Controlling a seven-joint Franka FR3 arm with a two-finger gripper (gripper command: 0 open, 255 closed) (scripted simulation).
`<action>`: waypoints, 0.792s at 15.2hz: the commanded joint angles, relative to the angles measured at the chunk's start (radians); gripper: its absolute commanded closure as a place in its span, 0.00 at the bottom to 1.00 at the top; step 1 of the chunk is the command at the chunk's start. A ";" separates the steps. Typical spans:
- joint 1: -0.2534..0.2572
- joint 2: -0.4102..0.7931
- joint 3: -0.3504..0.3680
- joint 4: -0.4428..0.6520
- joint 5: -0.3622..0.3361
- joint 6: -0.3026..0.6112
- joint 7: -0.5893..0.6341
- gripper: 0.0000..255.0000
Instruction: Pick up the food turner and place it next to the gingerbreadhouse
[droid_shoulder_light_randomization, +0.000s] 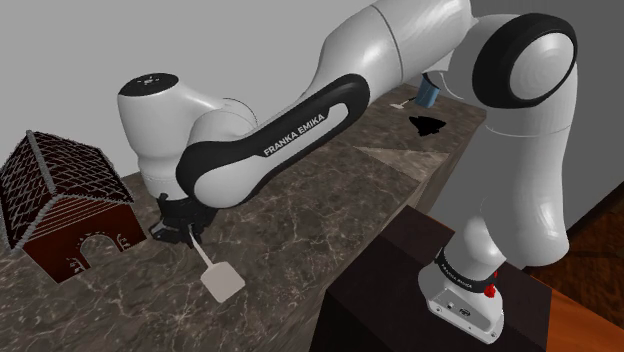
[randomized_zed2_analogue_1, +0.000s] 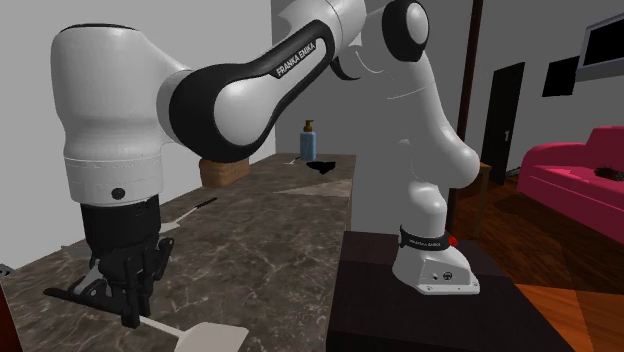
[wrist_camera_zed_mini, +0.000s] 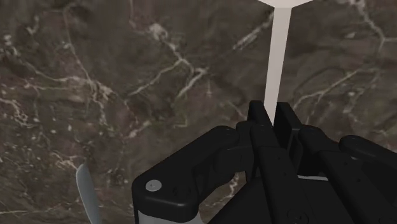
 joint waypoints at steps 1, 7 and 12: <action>0.000 0.005 -0.001 -0.002 -0.003 0.007 0.001 1.00; 0.000 0.005 -0.001 -0.002 -0.003 0.007 0.001 1.00; 0.000 0.005 -0.001 -0.002 -0.003 0.007 0.001 0.00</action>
